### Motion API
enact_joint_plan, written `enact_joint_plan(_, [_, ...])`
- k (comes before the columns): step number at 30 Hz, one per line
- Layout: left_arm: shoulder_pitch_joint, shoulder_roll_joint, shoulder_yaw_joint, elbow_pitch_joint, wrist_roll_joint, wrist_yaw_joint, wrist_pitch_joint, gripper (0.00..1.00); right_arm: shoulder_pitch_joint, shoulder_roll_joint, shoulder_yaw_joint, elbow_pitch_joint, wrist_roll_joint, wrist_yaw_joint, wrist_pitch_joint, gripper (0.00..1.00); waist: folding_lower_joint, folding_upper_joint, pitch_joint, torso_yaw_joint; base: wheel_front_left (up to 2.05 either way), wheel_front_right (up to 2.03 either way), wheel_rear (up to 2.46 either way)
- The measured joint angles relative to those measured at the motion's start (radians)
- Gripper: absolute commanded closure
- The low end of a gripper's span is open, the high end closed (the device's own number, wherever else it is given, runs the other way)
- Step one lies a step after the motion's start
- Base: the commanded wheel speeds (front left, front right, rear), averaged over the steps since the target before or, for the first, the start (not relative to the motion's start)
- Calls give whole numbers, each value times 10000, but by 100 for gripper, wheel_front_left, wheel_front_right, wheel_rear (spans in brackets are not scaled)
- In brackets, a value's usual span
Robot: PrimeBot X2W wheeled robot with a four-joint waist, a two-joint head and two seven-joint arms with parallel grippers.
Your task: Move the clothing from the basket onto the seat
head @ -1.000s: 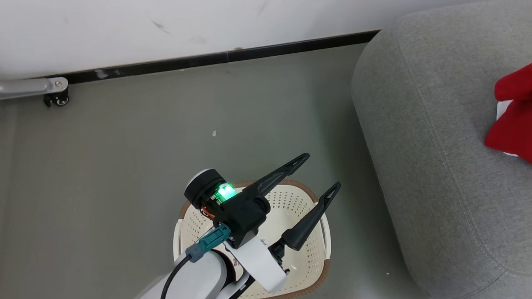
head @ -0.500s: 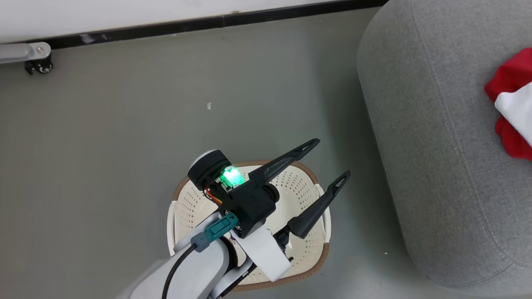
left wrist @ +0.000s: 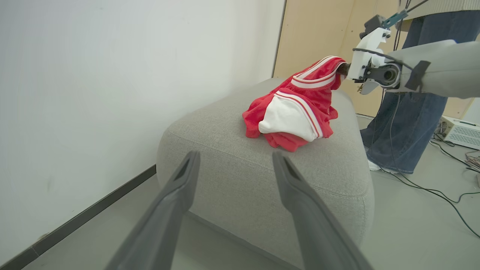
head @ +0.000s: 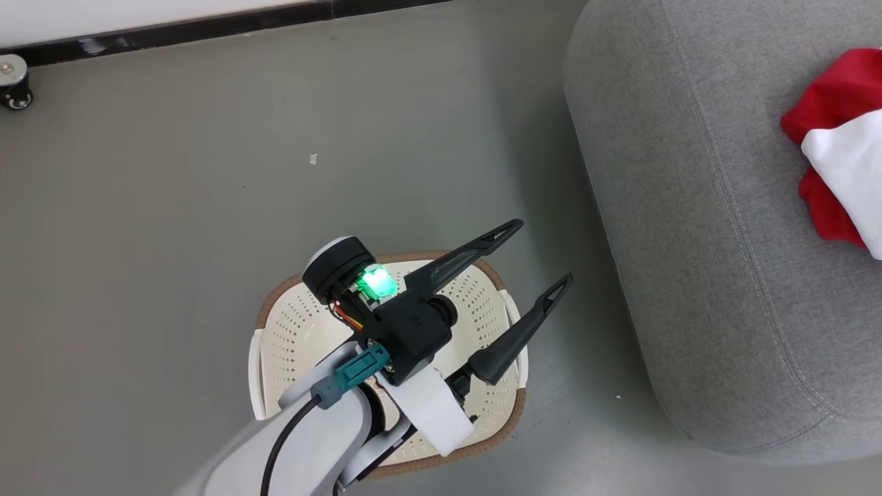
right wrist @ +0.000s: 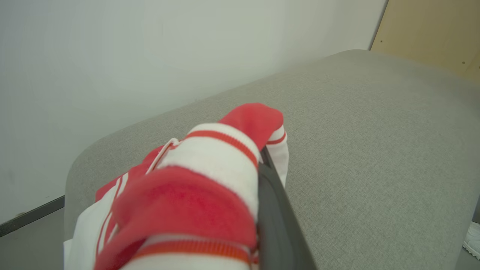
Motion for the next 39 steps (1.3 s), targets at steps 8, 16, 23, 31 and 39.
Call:
enact_joint_plan(8, [0, 96, 71, 127, 2, 0, -50, 0, 172, 322, 410, 399, 155, 2, 0, 89, 0, 0, 35, -240, 0, 0, 0])
enact_joint_plan(16, [1, 104, 77, 207, 0, -2, -155, 0, 269, 213, 1083, 514, 420, 2, 31, 0, 0, 0, -71, -418, 0, 0, 0])
enact_joint_plan(23, [4, 121, 151, 322, -15, -2, -324, 0, 452, 40, 1766, 357, 777, 2, 251, 0, 0, 0, -196, -565, 0, 0, 0])
enact_joint_plan(31, [23, 138, 245, 399, -81, 0, -428, 0, 993, -157, 2399, -161, 1187, 4, 476, 0, 0, 0, -375, -819, 0, 0, 0])
enact_joint_plan(39, [57, 155, 343, 512, -107, 0, -583, 0, 1593, -433, 2849, -965, 1653, 2, 644, 0, 0, 0, -587, -1134, 0, 0, 0])
